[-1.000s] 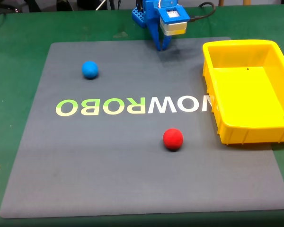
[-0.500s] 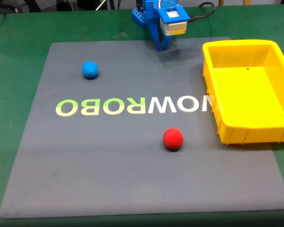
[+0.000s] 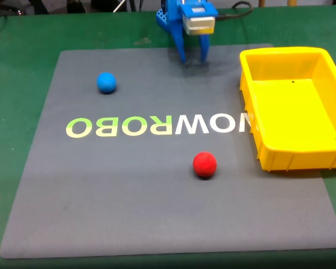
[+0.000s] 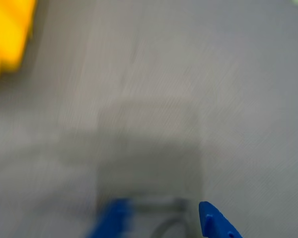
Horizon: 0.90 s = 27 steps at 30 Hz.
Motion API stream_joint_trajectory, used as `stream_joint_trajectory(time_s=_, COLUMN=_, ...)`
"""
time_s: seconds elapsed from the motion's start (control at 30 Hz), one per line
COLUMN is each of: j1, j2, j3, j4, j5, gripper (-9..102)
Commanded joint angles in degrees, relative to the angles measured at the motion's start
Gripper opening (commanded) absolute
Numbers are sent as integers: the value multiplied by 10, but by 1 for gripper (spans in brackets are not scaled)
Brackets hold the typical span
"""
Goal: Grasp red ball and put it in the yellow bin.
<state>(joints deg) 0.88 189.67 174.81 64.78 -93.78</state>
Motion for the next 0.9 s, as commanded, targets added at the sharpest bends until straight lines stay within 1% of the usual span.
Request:
stream_joint_trajectory(time_s=0.0, j1=25, j2=-45, j3=-40, j4=-112, j5=-20, gripper=35)
stream_joint_trajectory(time_s=0.1, j1=28, j2=-163, j3=-99, j4=-208, j5=-40, gripper=38)
stream_joint_trajectory(time_s=0.23, j1=25, j2=-388, j3=-241, j4=-291, j5=-25, gripper=39)
stream_joint_trajectory(time_s=0.43, j1=33, j2=-663, j3=-443, j4=-370, j5=-36, gripper=40)
stream_joint_trajectory(time_s=0.67, j1=38, j2=-883, j3=-631, j4=-388, j5=-39, gripper=42)
stream_joint_trajectory(time_s=0.87, j1=33, j2=-1015, j3=-737, j4=-399, j5=-38, gripper=42)
